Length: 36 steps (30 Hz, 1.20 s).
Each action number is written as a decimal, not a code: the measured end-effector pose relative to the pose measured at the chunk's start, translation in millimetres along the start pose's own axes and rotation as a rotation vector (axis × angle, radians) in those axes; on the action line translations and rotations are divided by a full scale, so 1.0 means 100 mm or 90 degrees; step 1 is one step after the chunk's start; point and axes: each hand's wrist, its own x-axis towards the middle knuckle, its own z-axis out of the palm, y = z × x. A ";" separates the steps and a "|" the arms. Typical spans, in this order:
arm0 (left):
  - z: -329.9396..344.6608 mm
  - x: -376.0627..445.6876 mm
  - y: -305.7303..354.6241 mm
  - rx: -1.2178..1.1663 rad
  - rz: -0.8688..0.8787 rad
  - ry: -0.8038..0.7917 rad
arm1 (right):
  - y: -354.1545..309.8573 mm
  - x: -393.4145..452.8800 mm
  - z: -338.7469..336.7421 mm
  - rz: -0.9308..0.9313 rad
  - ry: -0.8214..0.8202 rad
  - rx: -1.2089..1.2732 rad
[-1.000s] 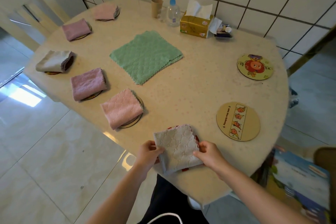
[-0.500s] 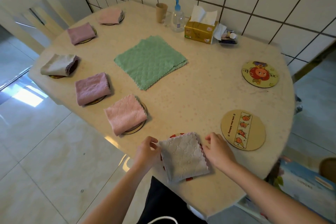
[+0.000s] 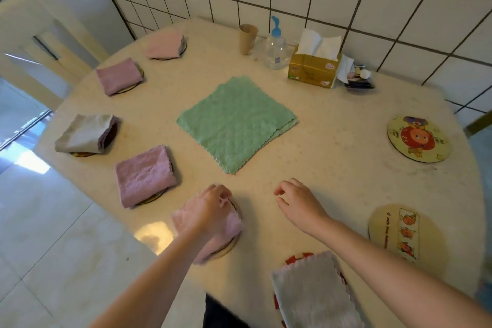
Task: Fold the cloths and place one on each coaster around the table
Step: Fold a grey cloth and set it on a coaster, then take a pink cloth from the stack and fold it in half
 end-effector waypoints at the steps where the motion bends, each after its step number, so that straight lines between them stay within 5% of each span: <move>1: -0.02 0.20 -0.11 -0.027 0.040 -0.042 | -0.11 0.17 0.05 -0.002 0.005 0.004; 15: -0.32 1.78 -0.82 0.188 0.428 -0.201 | -0.73 1.27 0.73 0.015 0.008 -0.202; 21: -0.34 1.90 -0.82 0.218 0.408 -0.238 | -0.73 1.34 0.70 0.005 0.025 -0.219; 29: -0.37 1.96 -0.57 0.260 0.387 -0.169 | -0.94 1.52 0.32 0.063 0.109 0.084; 36: -0.48 2.48 -0.50 0.102 0.265 -0.097 | -1.12 1.76 -0.12 0.059 0.197 0.243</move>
